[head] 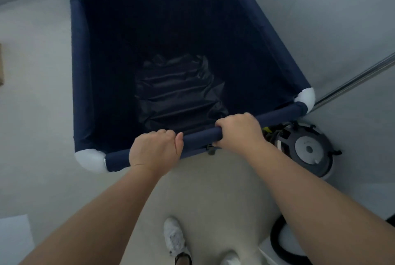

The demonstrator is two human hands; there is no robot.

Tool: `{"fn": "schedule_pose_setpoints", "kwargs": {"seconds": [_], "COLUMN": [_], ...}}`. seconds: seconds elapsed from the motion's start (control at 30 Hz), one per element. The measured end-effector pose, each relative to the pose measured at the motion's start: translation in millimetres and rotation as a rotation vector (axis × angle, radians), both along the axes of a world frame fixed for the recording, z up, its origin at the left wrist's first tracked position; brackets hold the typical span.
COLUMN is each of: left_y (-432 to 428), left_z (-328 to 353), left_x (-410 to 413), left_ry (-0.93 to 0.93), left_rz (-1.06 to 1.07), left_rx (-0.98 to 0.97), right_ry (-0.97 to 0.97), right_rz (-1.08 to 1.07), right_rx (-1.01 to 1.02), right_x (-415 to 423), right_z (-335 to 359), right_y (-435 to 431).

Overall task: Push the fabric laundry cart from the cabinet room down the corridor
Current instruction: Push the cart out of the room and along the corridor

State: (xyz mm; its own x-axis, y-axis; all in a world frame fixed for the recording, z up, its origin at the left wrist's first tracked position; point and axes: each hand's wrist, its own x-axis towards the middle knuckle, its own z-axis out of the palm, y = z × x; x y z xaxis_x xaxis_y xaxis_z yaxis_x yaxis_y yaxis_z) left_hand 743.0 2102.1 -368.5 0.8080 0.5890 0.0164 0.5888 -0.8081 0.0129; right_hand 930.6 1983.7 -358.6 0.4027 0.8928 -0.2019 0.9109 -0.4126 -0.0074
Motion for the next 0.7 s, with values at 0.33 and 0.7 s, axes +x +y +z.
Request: {"fn": "schedule_pose_setpoints", "kwargs": {"seconds": [0.33, 0.7], "left_y": [37, 64], "left_z": [-5, -8], "left_x": [76, 128], "left_ry": [-0.010, -0.030], "left_rz": [0.051, 0.037], "left_rx": [0.031, 0.096], "right_ry": [-0.049, -0.017], "right_rz": [0.090, 0.068], "right_rx": [0.102, 0.019], "right_x": [69, 120], "right_z": [-12, -12], "right_y": [55, 81]}}
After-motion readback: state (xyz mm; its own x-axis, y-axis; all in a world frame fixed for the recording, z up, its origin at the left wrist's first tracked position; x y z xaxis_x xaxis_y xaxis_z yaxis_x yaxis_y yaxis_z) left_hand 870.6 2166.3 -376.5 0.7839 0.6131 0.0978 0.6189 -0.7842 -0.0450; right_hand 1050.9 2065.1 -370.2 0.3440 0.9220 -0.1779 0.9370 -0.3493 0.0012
